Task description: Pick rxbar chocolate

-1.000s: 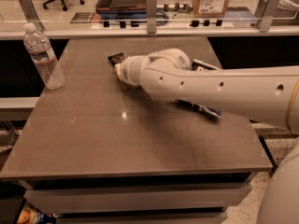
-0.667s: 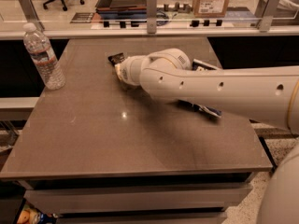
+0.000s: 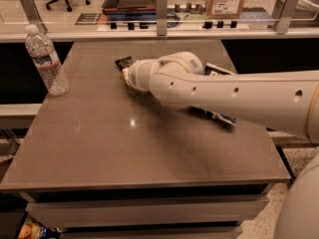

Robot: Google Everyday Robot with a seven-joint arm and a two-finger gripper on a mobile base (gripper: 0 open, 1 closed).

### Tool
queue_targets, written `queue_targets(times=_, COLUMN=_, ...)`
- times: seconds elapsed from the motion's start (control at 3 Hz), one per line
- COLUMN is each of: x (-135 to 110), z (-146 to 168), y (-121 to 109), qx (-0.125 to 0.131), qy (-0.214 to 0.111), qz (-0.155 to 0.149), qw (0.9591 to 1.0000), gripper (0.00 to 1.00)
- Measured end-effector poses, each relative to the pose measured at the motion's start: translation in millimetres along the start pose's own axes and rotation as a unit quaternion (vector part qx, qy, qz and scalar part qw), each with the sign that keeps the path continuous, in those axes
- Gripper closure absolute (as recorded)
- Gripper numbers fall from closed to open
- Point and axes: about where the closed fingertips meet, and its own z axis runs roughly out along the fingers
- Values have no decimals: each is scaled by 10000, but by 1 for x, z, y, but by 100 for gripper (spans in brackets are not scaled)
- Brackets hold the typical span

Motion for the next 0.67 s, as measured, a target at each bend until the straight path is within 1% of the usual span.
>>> queue_targets(times=0.67, x=0, z=0, y=0, qx=0, qy=0, qz=-1, qw=10000, gripper=100)
